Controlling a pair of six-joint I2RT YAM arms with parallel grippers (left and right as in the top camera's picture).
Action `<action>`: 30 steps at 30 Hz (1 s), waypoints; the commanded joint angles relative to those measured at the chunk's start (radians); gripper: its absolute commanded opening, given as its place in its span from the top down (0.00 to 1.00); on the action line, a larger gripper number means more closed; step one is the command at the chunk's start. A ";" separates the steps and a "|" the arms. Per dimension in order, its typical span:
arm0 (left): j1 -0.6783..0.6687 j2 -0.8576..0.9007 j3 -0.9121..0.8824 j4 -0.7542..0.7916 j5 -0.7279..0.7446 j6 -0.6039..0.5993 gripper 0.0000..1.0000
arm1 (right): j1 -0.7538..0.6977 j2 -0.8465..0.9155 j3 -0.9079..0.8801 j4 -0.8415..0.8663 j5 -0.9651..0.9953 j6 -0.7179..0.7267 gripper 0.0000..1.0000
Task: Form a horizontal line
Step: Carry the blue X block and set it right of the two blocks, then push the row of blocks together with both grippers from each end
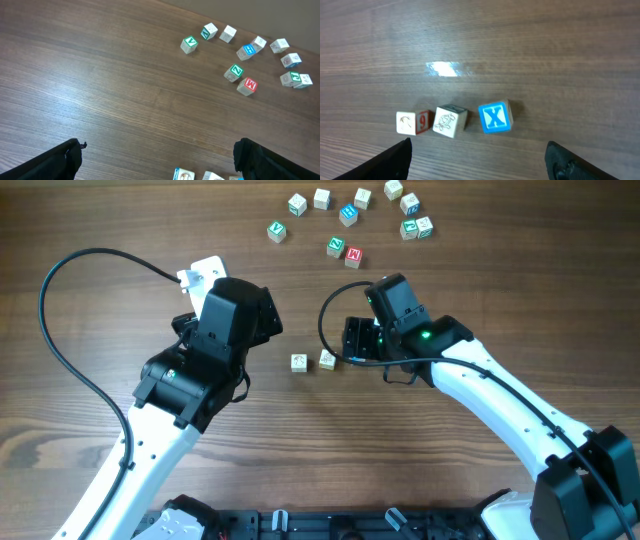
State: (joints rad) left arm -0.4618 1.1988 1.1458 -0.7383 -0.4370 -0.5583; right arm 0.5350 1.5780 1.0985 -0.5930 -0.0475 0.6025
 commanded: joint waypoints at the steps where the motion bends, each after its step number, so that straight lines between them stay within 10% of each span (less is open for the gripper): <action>1: 0.006 0.002 0.012 0.018 0.025 0.001 0.00 | 0.000 -0.012 0.017 0.001 0.013 0.034 0.15; 10: 0.029 0.108 0.000 0.021 0.041 0.000 0.00 | 0.000 -0.011 0.016 0.040 0.058 0.108 0.31; 13: 0.096 0.196 -0.006 0.022 0.119 -0.039 0.51 | 0.000 -0.011 0.016 0.065 0.060 0.132 0.35; 18: 0.254 0.377 -0.007 0.066 0.392 -0.063 0.96 | 0.000 -0.011 0.016 0.083 0.092 0.134 0.36; 30: 0.241 0.584 -0.012 0.065 0.525 -0.047 0.96 | -0.031 0.052 0.003 0.070 0.127 0.167 0.62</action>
State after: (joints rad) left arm -0.2150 1.7683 1.1446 -0.6674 0.0185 -0.6079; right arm 0.5297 1.5860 1.0985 -0.5167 0.0689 0.7437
